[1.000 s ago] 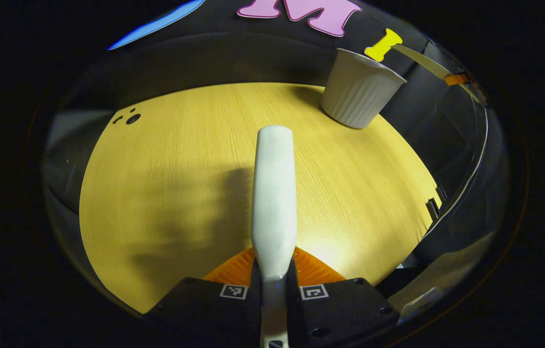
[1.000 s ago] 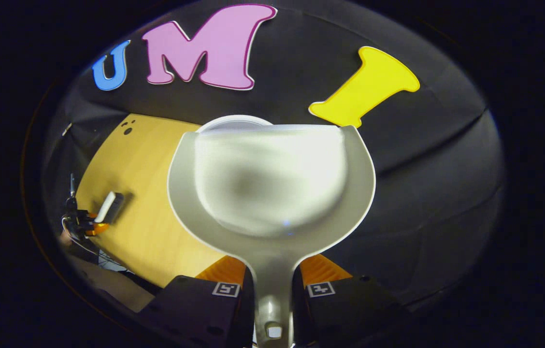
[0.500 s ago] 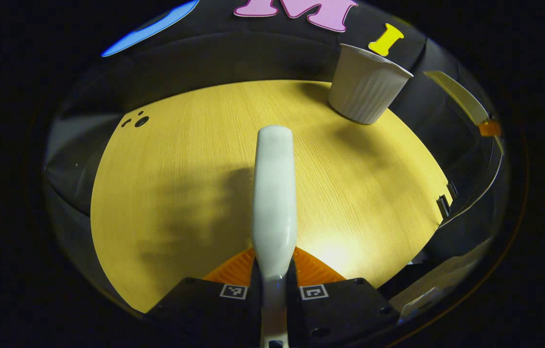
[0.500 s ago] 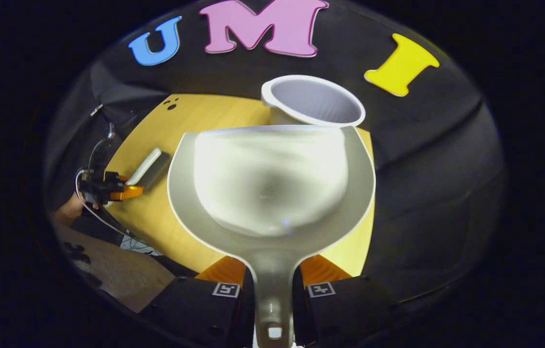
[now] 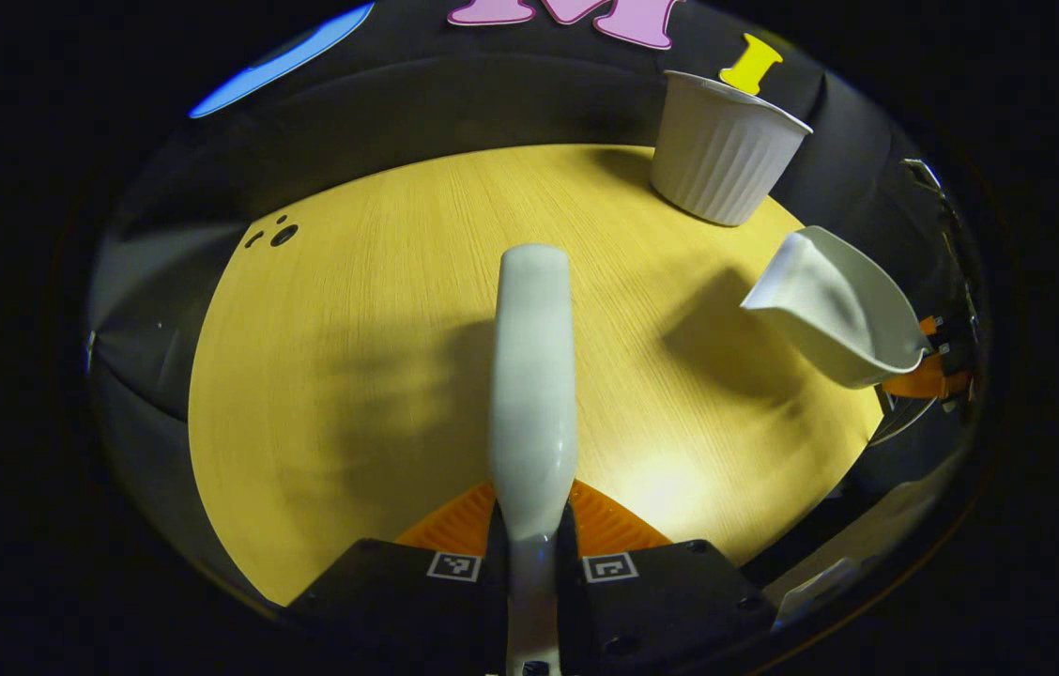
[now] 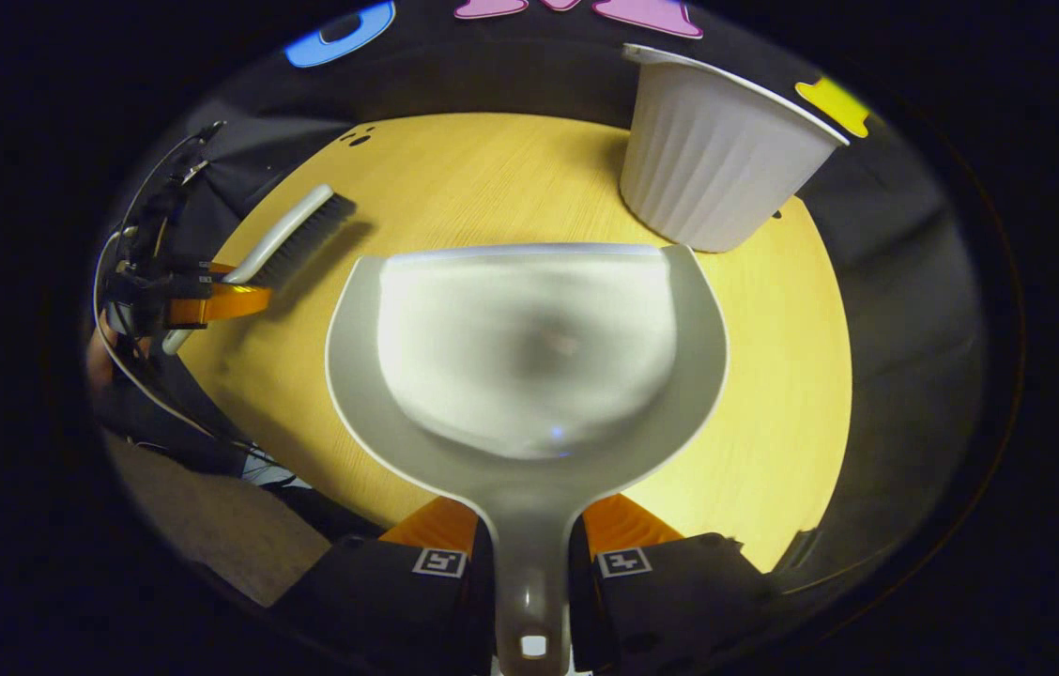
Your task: Pick up the small broom and dustpan from the desktop, sweep the trash into the dustpan with the broom, and then empty the trash into the garbage bin.
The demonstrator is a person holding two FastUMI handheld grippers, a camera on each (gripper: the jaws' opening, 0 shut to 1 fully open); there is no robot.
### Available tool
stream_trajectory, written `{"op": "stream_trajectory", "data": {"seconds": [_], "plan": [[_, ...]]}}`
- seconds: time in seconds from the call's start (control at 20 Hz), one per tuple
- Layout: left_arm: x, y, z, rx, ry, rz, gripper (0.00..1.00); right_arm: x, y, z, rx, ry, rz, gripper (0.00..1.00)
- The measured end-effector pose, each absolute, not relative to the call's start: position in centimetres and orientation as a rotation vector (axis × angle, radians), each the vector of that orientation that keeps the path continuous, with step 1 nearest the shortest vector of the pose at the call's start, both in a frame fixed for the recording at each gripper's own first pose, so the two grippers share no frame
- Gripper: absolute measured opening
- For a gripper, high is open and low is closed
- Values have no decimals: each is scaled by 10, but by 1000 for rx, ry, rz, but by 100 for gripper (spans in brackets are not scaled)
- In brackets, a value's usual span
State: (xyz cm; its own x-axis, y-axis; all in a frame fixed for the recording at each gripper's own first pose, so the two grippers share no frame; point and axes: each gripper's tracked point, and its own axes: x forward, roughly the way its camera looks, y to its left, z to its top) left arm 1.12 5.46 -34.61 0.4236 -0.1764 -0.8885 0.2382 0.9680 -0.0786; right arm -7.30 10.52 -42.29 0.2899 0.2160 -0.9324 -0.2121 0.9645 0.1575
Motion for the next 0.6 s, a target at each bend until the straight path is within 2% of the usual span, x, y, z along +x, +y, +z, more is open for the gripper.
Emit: {"op": "stream_trajectory", "data": {"seconds": [0.1,0.25,0.35,0.5,0.55,0.6], "plan": [[12,55,-353,70,1111,-250,27,-75,112,-439,3,1254,282,35],[14,57,-361,88,1121,-234,25,-78,113,-454,-38,1256,286,36],[11,58,-365,102,1132,-228,25,-77,115,-453,-32,1268,282,38],[9,60,-378,116,1147,-225,27,-77,116,-455,14,1275,264,36],[8,60,-381,118,1153,-228,25,-77,115,-454,21,1281,259,38],[7,60,-384,122,1155,-233,24,-78,116,-453,20,1287,259,36]]}}
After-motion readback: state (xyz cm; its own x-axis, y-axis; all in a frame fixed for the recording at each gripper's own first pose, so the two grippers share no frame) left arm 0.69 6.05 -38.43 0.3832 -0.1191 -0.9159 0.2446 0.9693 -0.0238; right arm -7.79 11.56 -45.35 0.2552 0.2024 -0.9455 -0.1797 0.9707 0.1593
